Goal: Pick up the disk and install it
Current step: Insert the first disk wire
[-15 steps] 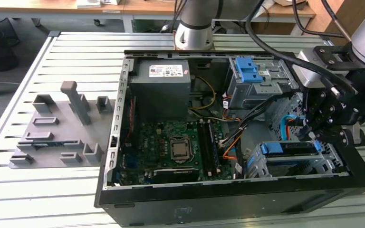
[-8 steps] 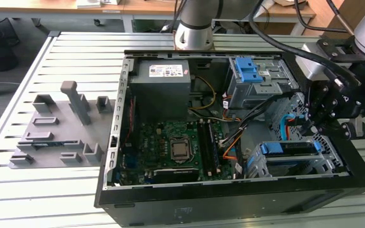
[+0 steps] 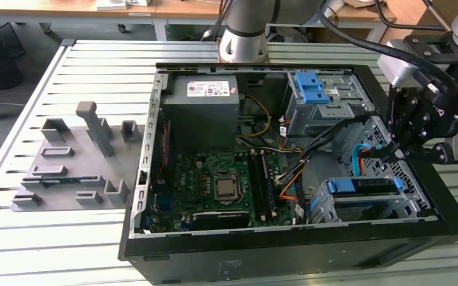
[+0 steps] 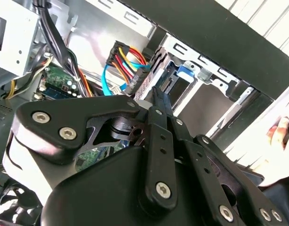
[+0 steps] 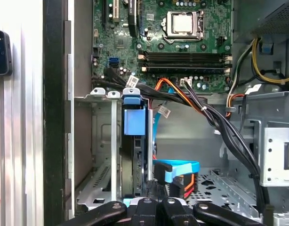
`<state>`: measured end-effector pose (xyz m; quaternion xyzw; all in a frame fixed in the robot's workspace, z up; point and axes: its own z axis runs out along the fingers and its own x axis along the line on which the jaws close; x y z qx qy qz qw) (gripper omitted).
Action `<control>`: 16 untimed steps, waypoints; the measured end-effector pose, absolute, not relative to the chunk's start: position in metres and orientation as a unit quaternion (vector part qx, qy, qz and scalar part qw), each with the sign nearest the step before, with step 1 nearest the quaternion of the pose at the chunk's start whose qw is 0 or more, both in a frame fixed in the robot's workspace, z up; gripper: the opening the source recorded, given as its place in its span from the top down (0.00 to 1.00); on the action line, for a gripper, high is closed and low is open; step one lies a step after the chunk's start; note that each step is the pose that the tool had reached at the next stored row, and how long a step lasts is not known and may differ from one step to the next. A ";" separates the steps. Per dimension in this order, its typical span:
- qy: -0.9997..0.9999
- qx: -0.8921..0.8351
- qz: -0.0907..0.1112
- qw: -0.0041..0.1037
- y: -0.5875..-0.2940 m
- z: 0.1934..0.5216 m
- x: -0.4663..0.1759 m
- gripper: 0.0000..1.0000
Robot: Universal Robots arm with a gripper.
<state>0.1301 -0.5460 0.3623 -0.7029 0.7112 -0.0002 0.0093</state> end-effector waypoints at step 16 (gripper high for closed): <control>0.712 -0.702 -0.009 0.006 -0.532 0.367 0.130 0.89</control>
